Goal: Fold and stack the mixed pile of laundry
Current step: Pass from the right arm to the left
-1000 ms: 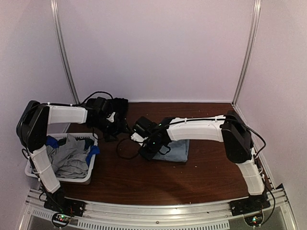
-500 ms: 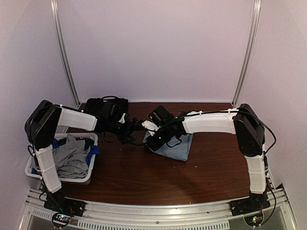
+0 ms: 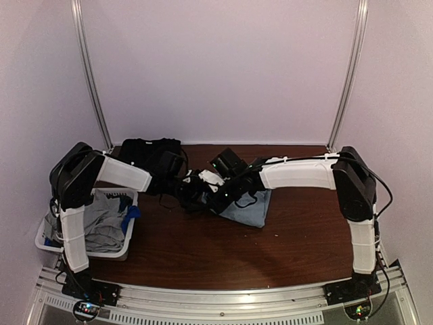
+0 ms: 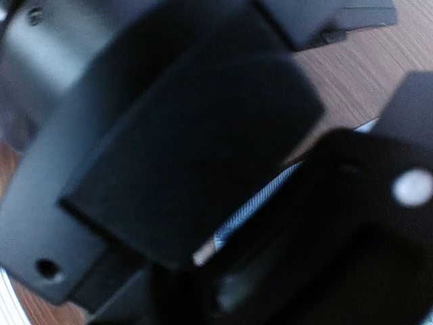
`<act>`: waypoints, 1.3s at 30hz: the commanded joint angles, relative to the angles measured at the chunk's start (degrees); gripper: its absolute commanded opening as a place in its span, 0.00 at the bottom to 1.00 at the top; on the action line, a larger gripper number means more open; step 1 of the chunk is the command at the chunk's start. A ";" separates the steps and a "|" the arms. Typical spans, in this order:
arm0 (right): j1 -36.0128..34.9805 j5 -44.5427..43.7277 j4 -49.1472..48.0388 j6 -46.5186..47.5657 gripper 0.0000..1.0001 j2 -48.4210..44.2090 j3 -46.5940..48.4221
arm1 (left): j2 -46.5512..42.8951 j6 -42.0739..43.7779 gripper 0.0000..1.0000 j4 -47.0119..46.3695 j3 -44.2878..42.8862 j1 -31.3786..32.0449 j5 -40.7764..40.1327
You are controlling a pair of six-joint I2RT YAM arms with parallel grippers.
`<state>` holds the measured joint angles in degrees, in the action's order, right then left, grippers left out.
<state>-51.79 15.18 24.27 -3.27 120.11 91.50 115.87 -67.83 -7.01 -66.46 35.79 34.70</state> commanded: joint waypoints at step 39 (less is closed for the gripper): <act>5.10 -0.92 -2.79 -5.70 0.64 -28.88 -22.16 | 21.28 56.86 0.00 61.39 -67.53 -10.86 -31.01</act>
<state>-46.85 16.29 20.36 -7.16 92.53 71.35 136.33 -18.41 51.09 -129.82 28.88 9.52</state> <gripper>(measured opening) 0.636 0.046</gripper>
